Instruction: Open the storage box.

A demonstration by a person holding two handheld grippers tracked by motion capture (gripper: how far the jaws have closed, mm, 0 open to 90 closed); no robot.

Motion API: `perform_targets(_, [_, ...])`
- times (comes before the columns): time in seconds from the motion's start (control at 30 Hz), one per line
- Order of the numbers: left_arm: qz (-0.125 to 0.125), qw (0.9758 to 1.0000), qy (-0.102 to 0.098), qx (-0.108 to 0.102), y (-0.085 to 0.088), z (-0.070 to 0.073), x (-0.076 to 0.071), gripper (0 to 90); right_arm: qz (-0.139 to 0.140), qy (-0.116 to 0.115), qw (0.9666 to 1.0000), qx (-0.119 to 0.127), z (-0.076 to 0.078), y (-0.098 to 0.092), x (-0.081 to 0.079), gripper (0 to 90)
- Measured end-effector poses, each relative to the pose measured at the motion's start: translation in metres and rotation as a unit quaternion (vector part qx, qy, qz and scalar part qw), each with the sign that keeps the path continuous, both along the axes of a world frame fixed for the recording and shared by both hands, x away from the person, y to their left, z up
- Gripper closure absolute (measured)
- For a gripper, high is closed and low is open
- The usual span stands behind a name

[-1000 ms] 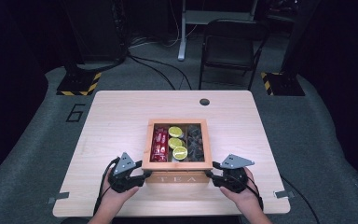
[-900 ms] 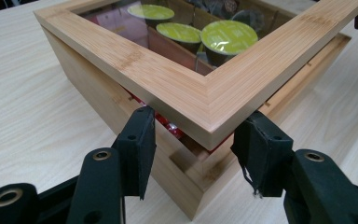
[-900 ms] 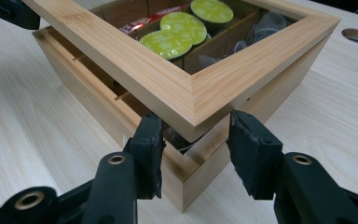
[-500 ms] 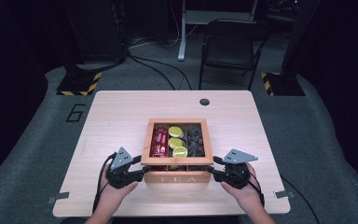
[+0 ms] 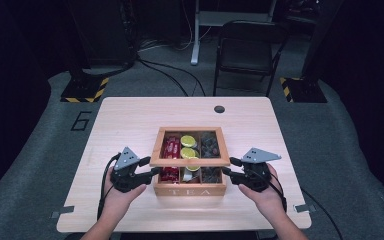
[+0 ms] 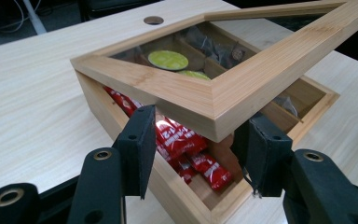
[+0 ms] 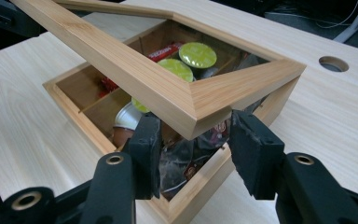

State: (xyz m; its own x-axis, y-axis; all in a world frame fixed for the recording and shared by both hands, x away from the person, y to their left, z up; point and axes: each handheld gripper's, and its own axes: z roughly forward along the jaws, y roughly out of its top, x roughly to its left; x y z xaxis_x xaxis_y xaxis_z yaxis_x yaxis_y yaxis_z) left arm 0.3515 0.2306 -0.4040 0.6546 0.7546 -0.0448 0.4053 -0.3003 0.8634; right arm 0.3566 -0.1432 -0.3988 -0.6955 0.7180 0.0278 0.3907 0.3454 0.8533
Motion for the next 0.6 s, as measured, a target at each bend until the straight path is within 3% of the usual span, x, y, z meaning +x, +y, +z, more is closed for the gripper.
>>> perform_targets(0.6, [0.004, 0.9999, -0.015, -0.006, 0.002, 0.035, 0.02, 51.8, -0.012, -0.019, 0.9997, -0.003, 0.037, 0.004, 0.017, 54.0])
